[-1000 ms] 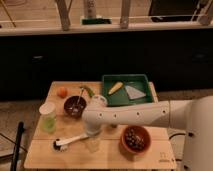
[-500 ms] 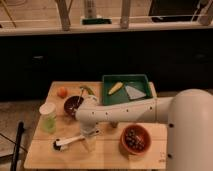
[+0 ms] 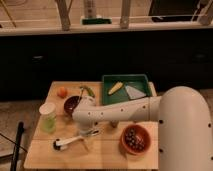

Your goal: Wipe table surface with brush

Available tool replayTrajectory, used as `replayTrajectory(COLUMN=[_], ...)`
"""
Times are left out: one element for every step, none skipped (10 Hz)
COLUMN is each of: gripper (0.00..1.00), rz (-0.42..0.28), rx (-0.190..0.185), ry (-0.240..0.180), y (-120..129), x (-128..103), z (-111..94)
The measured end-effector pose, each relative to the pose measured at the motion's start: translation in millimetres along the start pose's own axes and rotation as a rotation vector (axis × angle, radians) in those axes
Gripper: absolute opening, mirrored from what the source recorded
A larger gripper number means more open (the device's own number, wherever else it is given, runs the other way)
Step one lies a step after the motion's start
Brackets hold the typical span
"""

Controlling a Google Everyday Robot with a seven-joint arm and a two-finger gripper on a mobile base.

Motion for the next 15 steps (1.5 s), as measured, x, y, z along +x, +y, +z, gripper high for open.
replayTrajectory(gripper=[0.49, 0.37, 0.27, 0.18, 0.07, 0.02, 0.00, 0.00, 0.00, 0.00, 0.00, 0.00, 0.00, 0.00, 0.00], rz=[0.003, 0.007, 0.011, 0.014, 0.014, 0.014, 0.015, 0.024, 0.046, 0.053, 0.056, 0.051, 0.051, 0.046, 0.038], rx=[0.004, 0.009, 0.011, 0.009, 0.008, 0.006, 0.004, 0.002, 0.001, -0.001, -0.004, -0.007, -0.015, -0.020, -0.031], ry=[-0.001, -0.004, -0.002, 0.001, 0.002, 0.003, 0.005, 0.014, 0.040, 0.055, 0.088, 0.105, 0.119, 0.123, 0.133], y=[-1.2, -3.3, -4.9, -5.6, -5.0, -4.2, -3.3, -3.8, -5.4, -5.1, -5.0, -6.6, -5.9, -6.5, -6.7], x=[-0.6, -1.8, -2.4, -2.4, -2.0, -1.6, -0.9, 1.7, 8.8, 13.0, 15.5, 13.6, 17.8, 17.4, 16.6], z=[-0.3, -1.3, -2.8, -3.9, -3.7, -3.4, -2.8, -4.9, -11.8, -15.2, -19.6, -22.0, -25.3, -26.3, -28.3])
